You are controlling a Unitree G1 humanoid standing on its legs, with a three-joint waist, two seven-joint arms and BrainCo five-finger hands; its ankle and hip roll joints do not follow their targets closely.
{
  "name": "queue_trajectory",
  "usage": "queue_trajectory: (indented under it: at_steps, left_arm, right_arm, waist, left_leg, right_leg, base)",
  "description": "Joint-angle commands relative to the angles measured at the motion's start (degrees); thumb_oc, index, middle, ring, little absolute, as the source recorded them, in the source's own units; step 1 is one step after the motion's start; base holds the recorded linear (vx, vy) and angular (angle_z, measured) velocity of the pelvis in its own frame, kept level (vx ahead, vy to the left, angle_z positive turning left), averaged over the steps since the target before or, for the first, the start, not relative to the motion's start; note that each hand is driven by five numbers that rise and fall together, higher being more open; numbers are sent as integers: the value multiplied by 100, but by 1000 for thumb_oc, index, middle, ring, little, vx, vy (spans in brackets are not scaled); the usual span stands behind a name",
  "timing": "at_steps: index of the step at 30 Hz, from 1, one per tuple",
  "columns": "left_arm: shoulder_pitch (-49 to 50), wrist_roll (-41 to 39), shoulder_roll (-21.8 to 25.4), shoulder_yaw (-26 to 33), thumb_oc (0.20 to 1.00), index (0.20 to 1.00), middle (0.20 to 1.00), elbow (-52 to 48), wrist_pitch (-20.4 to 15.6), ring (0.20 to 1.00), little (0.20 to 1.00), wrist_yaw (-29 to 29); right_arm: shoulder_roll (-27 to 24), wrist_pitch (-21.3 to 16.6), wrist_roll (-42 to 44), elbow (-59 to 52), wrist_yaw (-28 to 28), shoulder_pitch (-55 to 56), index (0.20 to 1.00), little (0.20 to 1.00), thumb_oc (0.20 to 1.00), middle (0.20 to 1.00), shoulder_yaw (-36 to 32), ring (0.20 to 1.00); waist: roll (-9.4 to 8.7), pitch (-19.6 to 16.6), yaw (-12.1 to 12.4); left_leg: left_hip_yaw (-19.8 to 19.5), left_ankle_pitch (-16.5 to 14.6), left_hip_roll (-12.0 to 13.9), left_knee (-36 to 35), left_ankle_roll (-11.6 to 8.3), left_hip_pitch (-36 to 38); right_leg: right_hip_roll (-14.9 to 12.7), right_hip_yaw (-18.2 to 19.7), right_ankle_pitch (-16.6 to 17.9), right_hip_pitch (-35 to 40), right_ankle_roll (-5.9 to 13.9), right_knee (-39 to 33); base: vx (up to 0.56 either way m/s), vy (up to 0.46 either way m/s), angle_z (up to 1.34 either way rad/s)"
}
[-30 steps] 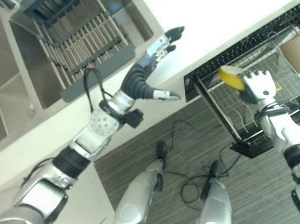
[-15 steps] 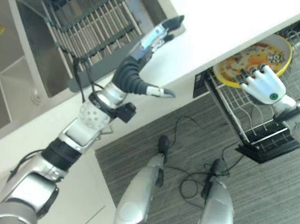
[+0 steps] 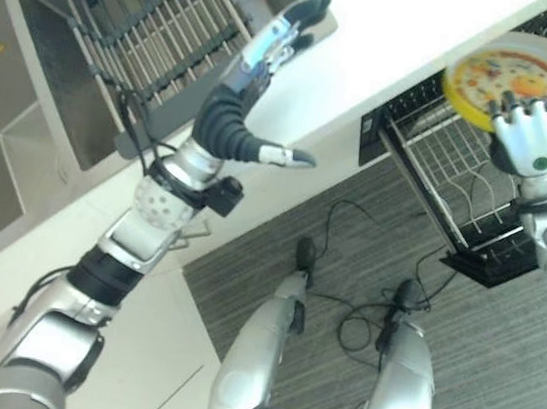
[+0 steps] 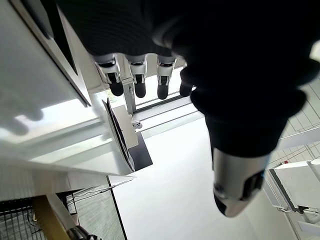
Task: Place the dishes in the dishwasher.
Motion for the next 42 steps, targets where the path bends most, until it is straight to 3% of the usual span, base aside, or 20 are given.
queue_trajectory:
  at_steps: [1, 7, 14, 19, 24, 32, 34, 36, 37, 38, 42]
  left_arm:
    - [105, -8, -305, -152, 1000, 1000, 1000, 266, -86, 1000, 1000, 198]
    - [92, 79, -439, -147, 1000, 1000, 1000, 196, 13, 1000, 1000, 325]
    - [140, 71, -483, -106, 1000, 1000, 1000, 126, 10, 1000, 1000, 263]
    - [158, 103, -556, -100, 1000, 1000, 1000, 225, -73, 1000, 1000, 150]
    - [140, 197, -636, -114, 1000, 1000, 1000, 265, -101, 1000, 1000, 197]
    - [49, 207, -686, -144, 1000, 1000, 1000, 290, -39, 1000, 1000, 248]
    - [124, 254, -704, -110, 1000, 1000, 1000, 200, -12, 1000, 1000, 269]
    - [134, 254, -715, -112, 1000, 1000, 1000, 176, 19, 1000, 1000, 283]
    - [104, 305, -743, -149, 1000, 1000, 1000, 144, 42, 1000, 1000, 323]
    - [47, 391, -690, -213, 1000, 1000, 1000, 80, 140, 1000, 1000, 446]
    - [-24, 400, -663, -212, 1000, 1000, 1000, -19, 229, 1000, 1000, 573]
  right_arm:
    - [-77, 255, 684, -130, -365, -488, 200, 200, 200, 200, -303, 200]
    - [76, 373, 754, -128, -239, -398, 200, 200, 200, 200, -463, 200]
    - [190, 225, 212, -175, 26, -416, 200, 200, 200, 200, -342, 200]
    - [428, -278, -49, -135, 452, -406, 200, 200, 200, 200, 42, 200]
    - [651, -343, 117, -7, 618, -270, 200, 200, 200, 200, -26, 200]
    - [763, -56, 490, 62, 923, -264, 200, 200, 200, 200, -122, 200]
    - [745, 169, 1247, 109, 994, -117, 200, 200, 200, 200, -328, 200]
    - [776, 241, 1310, 169, 937, -61, 200, 200, 200, 200, -491, 200]
    - [808, 749, 1345, 254, 612, -120, 200, 200, 200, 200, -652, 200]
    - [688, 981, 1458, 264, 165, -272, 200, 200, 200, 200, -781, 200]
    - [607, 993, 1302, 176, 109, -486, 200, 200, 200, 200, -758, 200]
  waist:
    - [-19, -40, -57]
    - [118, -40, -105]
    - [212, -40, -93]
    - [187, -40, -46]
    - [206, -40, -51]
    - [269, -40, -56]
    - [287, -40, -66]
    - [304, -40, -72]
    - [333, -40, -65]
    - [370, -40, -69]
    - [408, -40, -64]
  left_leg:
    - [-46, -948, 38, 515, -400, 117]
    - [8, -933, 8, 476, -394, 106]
    - [47, -894, -16, 432, -401, 41]
    - [58, -864, 8, 424, -404, -2]
    - [77, -856, 21, 419, -399, -26]
    - [83, -805, 12, 366, -400, -101]
    - [109, -786, 20, 349, -402, -143]
    - [115, -780, 15, 336, -399, -147]
    - [147, -772, 23, 343, -397, -192]
    - [133, -763, 11, 370, -399, -265]
    - [135, -735, -6, 347, -411, -340]
  right_leg:
    - [82, -52, 347, -184, 143, -454]
    - [45, -21, 346, -260, 134, -440]
    - [11, -27, 355, -364, 128, -422]
    - [-18, -69, 389, -402, 140, -422]
    - [-37, -59, 409, -440, 143, -420]
    - [-48, -35, 436, -550, 144, -404]
    - [-55, -35, 439, -595, 149, -392]
    - [-59, -31, 446, -610, 151, -386]
    - [-93, -34, 486, -648, 175, -408]
    - [-95, -10, 501, -732, 189, -382]
    - [-96, 19, 504, -804, 205, -400]
  base:
    - [-11, 71, -6]
    - [-1, 60, -3]
    - [1, 23, -1]
    - [0, 0, 0]
    - [0, 0, 0]
    - [1, 3, 0]
    - [4, 35, 1]
    - [3, 28, 3]
    - [-1, 29, 7]
    - [-6, 31, 5]
    - [1, 47, -1]
